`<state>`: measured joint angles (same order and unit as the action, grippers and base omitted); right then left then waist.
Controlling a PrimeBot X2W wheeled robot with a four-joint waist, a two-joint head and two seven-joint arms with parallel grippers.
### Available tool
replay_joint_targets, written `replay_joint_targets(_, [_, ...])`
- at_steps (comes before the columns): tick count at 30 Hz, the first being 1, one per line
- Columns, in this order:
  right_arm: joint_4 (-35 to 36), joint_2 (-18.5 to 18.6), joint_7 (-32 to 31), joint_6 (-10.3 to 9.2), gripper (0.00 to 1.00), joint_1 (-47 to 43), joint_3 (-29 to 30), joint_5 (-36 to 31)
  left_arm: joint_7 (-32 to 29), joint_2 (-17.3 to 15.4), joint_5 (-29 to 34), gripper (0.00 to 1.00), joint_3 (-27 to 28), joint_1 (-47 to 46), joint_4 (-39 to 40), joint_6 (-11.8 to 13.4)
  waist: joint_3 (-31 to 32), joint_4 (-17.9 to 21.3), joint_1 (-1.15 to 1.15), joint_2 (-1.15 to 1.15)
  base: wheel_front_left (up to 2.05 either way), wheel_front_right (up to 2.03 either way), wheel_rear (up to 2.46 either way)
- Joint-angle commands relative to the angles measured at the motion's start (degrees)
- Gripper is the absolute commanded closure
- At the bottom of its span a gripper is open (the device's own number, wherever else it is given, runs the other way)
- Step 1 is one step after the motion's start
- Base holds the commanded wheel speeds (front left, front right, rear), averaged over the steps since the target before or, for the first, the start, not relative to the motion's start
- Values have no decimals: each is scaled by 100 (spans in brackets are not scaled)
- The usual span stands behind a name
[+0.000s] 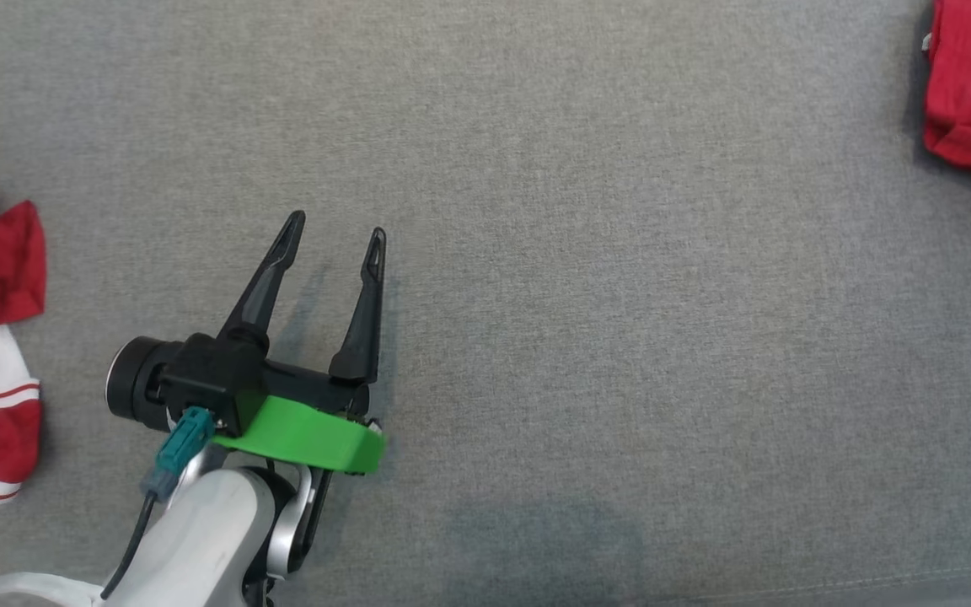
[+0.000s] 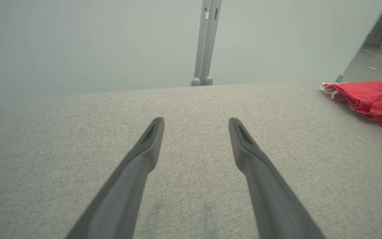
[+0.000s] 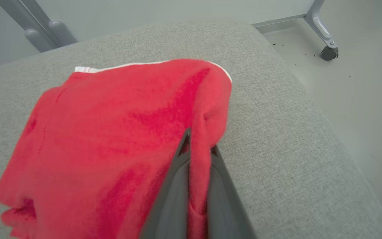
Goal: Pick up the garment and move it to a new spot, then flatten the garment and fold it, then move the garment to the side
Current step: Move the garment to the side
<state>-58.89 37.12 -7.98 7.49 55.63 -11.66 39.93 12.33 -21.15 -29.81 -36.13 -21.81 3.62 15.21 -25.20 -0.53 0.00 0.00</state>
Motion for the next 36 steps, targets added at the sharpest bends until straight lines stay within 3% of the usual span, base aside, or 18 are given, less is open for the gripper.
replay_joint_targets(1, [-85, -42, 111, 0, 100, 132, 8, -111, -27, -71, 55, 0, 0, -127, -8, -4, -422, 407, 0, 0, 0, 0, 0])
replay_joint_targets(8, [-664, -24, 533, -1, 100, 602, -108, -833, -195, -163, 167, 0, -89, -250, 60, -5, -621, 533, 0, 0, 0, 0, 0])
replay_joint_targets(15, [-1251, 136, 1185, -1, 100, 1208, -146, -1827, -288, -204, 212, 0, -170, -247, 143, 11, -615, 361, 0, 0, 0, 0, 0])
replay_joint_targets(17, [-1353, 228, 1344, -1, 53, 1311, -153, -2166, -292, -194, 179, 0, -168, -182, 166, 42, -600, 292, 0, 0, 0, 0, 0])
replay_joint_targets(18, [-1394, 252, 1393, -1, 0, 1357, -101, -2284, -292, -209, 172, 0, -168, -149, 177, 53, -601, 262, 0, 0, 0, 0, 0])
replay_joint_targets(27, [-1496, 233, 1711, -1, 0, 1224, 550, -3131, -150, -191, 56, 0, -108, 8, 154, 98, -405, 271, 0, 0, 0, 0, 0])
replay_joint_targets(32, [-1355, -138, 2145, -1, 0, 1127, 742, -3251, -29, -192, -29, 0, -23, 127, 31, 112, -32, 382, 0, 0, 0, 0, 0])
replay_joint_targets(36, [-819, -494, 2297, -1, 0, 809, 654, -3062, 98, -160, -158, 0, 83, 324, -114, 111, 393, 373, 0, 0, 0, 0, 0])
